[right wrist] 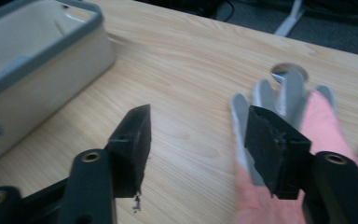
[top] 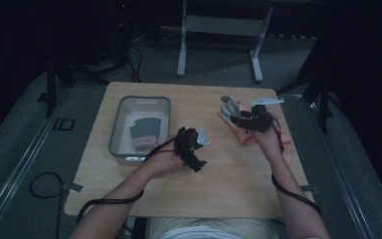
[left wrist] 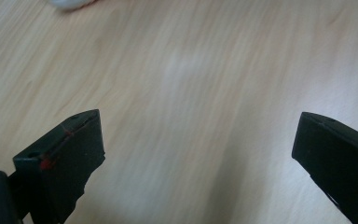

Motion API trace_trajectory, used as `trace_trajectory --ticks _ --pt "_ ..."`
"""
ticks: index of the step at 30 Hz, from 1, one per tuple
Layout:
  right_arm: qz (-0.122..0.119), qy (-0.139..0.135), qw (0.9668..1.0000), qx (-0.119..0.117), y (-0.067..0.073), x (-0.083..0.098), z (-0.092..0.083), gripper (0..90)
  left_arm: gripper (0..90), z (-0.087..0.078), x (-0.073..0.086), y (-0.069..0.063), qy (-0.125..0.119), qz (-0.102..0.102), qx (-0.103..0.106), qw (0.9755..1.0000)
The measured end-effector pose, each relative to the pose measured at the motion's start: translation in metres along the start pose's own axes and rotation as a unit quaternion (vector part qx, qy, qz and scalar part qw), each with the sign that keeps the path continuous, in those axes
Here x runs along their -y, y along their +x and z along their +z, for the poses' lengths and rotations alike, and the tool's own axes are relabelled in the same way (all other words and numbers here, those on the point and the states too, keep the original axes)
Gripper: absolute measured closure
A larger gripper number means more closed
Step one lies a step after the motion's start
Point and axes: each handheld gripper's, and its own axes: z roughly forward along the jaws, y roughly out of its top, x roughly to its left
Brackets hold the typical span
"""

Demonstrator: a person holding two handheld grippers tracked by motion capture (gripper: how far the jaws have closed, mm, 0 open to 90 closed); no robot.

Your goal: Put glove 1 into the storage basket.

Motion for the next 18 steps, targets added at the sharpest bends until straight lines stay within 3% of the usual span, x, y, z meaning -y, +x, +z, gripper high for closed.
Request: trace_trajectory --ticks 3,5,9,11,15,16,18 --pt "-0.002 0.001 1.0000 0.009 -0.006 0.001 -0.001 49.8 1.7 0.006 0.004 -0.008 -0.005 -0.001 0.008 1.0000" --pt "-0.021 0.010 0.9995 0.023 -0.015 0.001 0.000 55.0 1.7 0.013 0.010 -0.018 -0.001 0.003 0.012 0.9999" --pt "-0.029 0.033 0.9988 0.019 -0.027 0.000 0.005 61.8 1.7 0.015 0.018 -0.025 -0.006 -0.003 0.010 0.9999" --pt "-0.027 0.043 0.9985 0.019 -0.032 -0.002 0.010 65.0 1.7 0.016 0.026 -0.031 -0.018 -0.017 0.003 0.9997" --pt "-0.028 0.048 0.9982 0.023 -0.035 -0.003 0.016 65.5 1.8 0.016 0.030 -0.035 -0.025 -0.025 -0.001 0.9994" --pt "-0.028 0.053 0.9980 0.020 -0.037 -0.003 0.018 66.1 1.8 0.016 0.035 -0.042 -0.032 -0.027 -0.008 0.9991" --pt "-0.033 0.075 0.9964 0.023 -0.041 -0.001 0.033 67.4 1.8 0.015 0.039 -0.047 -0.040 -0.027 -0.019 0.9986"
